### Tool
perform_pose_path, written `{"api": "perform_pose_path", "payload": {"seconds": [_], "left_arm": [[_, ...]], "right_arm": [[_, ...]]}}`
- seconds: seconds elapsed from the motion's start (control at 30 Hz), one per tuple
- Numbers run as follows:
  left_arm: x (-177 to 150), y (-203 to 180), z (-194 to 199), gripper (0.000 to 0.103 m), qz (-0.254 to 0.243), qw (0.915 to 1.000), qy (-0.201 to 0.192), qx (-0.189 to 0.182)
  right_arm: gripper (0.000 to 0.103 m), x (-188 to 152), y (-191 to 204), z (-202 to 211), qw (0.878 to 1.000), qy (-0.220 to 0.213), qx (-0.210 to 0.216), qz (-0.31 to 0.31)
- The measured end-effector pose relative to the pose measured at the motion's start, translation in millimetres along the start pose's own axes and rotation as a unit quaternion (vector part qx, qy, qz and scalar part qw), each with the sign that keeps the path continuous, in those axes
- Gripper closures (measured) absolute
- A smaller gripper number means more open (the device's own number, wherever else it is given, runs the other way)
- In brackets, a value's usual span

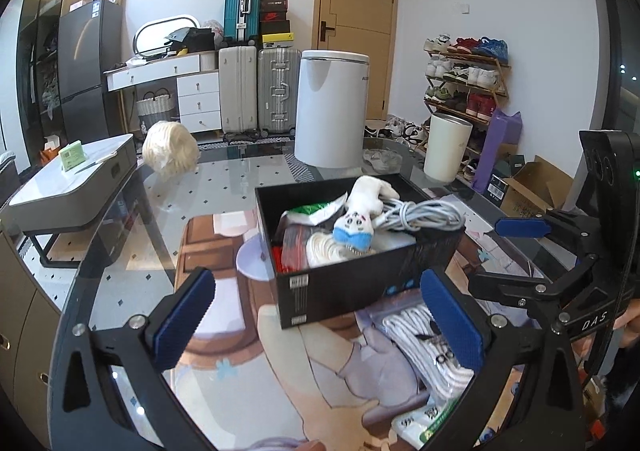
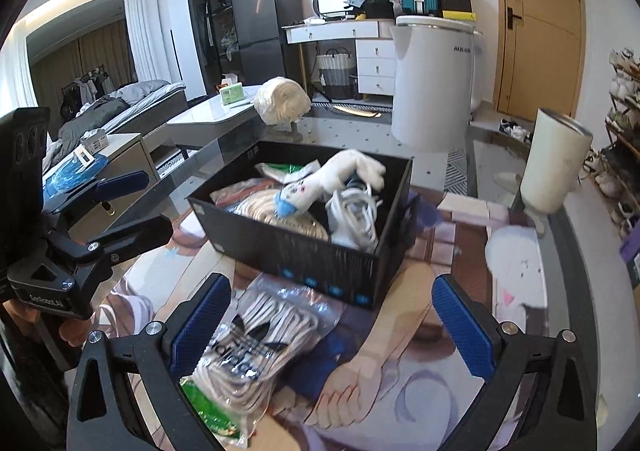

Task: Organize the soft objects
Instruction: 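Open the left tool to drop the green packet into the box, then grasp the clear adidas bag of white laces with the right tool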

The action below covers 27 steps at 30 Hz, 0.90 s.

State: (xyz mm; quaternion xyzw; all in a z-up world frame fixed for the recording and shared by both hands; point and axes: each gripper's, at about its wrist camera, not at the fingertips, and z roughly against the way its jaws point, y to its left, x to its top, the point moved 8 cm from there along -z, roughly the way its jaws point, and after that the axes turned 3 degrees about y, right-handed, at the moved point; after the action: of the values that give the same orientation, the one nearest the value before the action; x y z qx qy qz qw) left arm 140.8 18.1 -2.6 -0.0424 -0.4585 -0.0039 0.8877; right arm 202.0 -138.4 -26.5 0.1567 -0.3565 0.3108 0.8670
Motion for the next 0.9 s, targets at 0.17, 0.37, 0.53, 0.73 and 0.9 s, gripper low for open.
{"api": "perform_pose_path", "payload": {"seconds": [0.17,0.37,0.53,0.73,0.9], "left_arm": [[-10,1,7,0.0,0.008,1.0,-0.001,0.005],[-23,-1,13,0.0,0.008,0.9998,-0.005,0.015],[-31,-1,10,0.0,0.006,0.9998,-0.002,0.021],[-40,6,9,0.0,0.011,0.9996,0.005,0.027],[-51,14,3,0.0,0.023,0.9992,0.017,0.029]], "right_arm": [[0.001,-10,3,4,1.0,0.007,0.004,-0.002],[0.001,-24,12,4,1.0,0.026,0.015,-0.003],[0.001,-36,23,-5,0.999,0.045,0.027,0.001],[0.001,-43,39,-18,0.997,0.062,0.043,0.003],[0.001,-46,41,-30,0.997,0.074,0.037,-0.009]]}}
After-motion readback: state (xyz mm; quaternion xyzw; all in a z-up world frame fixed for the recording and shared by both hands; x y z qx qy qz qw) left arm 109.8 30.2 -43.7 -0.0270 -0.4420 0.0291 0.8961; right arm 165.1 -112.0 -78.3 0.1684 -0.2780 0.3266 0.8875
